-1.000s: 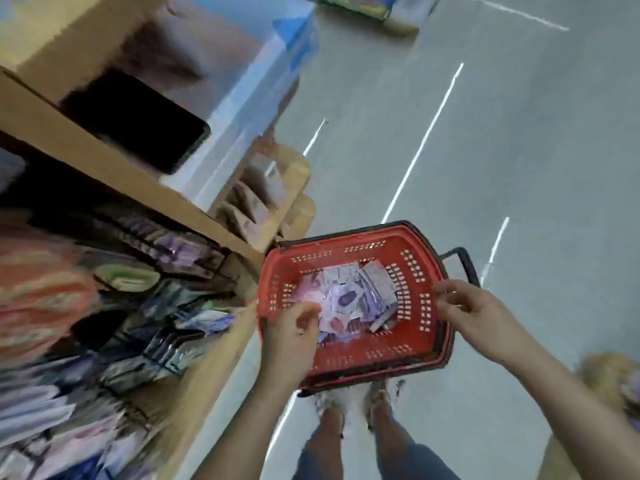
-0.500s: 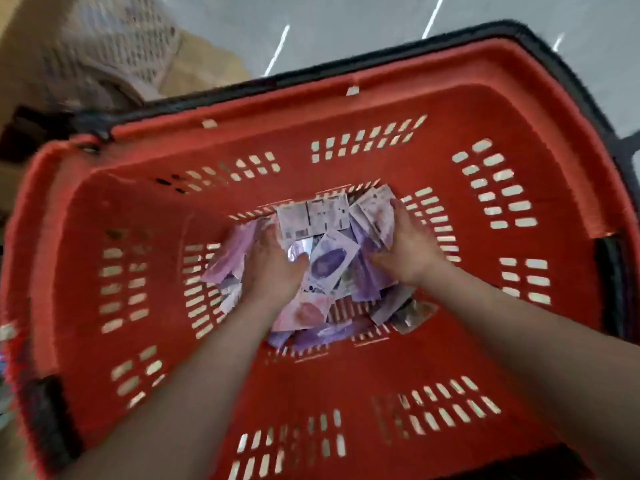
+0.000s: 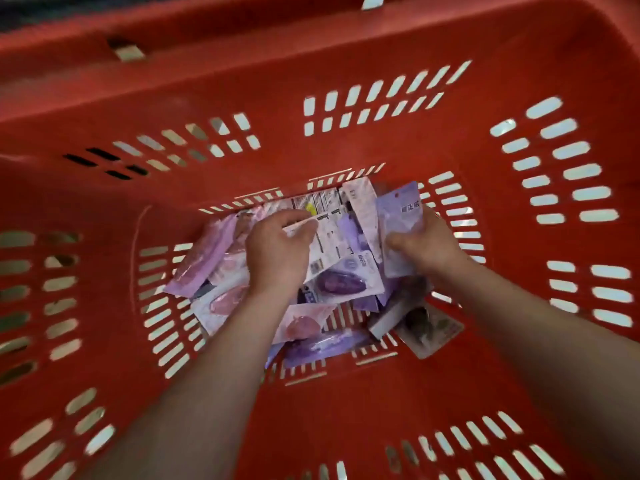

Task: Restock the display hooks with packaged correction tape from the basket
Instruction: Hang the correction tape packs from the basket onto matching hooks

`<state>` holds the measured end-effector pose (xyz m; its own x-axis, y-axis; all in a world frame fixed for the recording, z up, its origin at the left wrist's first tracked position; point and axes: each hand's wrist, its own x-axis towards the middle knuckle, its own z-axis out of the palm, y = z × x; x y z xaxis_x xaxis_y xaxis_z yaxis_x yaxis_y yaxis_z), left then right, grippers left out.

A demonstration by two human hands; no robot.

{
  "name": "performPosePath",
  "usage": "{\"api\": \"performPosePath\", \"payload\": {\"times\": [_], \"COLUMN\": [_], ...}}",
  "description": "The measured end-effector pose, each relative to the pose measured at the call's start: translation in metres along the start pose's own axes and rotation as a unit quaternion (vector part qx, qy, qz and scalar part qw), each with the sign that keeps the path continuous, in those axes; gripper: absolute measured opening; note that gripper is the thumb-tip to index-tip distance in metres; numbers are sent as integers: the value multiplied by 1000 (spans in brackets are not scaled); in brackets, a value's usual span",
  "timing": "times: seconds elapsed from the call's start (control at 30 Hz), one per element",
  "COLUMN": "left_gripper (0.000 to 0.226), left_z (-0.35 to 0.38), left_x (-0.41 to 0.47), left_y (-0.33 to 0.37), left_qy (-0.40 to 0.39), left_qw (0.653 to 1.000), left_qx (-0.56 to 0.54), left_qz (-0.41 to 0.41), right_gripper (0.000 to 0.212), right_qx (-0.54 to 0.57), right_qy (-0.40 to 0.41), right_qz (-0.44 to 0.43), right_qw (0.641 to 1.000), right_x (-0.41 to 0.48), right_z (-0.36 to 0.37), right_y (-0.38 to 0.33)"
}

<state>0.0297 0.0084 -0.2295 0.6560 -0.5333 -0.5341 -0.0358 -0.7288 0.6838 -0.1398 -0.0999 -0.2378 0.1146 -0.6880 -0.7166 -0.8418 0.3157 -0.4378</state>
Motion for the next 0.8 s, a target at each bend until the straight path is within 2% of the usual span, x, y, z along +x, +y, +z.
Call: {"api": "performPosePath", "payload": {"times": [0.07,0.1,0.17,0.23,0.27,0.33,0.4,0.43,0.5,0.57,0.67,0.8], "left_gripper": [8,9,9,11,12,8,51,71,83,83,72,53], "left_z": [-6,-6,4,20,29,42,50,50,49,48,41,23], "left_x": [-10,-15,-23,-28,-28,-23,-16,-13,-8,-5,2,-6], "left_y": [2,3,0,-4,-7,-15,-24,-23,-19,-13,-3,4], "left_qy": [48,42,-35,-142,-169,-141,-118,-138,-201,-247,-298,-306], "left_qw": [998,999,999,989,985,988,978,966,926,875,816,775], "left_qx": [-13,-15,2,8,-1,55,170,218,318,413,489,531], "left_qz": [26,31,17,-29,-47,-19,13,7,14,58,78,158], "right_gripper": [35,34,40,56,65,68,56,50,44,44,36,25], "right_qx": [54,60,52,68,84,96,76,62,57,72,89,78], "right_qy": [-12,-23,-42,-59,-65,-72,-54,-30,-3,-12,8,42], "right_qz": [22,27,17,-6,-4,10,10,5,-6,4,29,48], "right_qw": [998,998,998,996,994,993,996,998,998,997,996,995], "right_x": [-6,-10,-16,-20,-20,-16,-16,-14,-11,-11,-10,-14], "right_z": [-3,-3,1,3,4,5,6,7,8,8,7,2], "right_y": [5,4,2,-1,-1,0,0,3,9,9,7,7]}}
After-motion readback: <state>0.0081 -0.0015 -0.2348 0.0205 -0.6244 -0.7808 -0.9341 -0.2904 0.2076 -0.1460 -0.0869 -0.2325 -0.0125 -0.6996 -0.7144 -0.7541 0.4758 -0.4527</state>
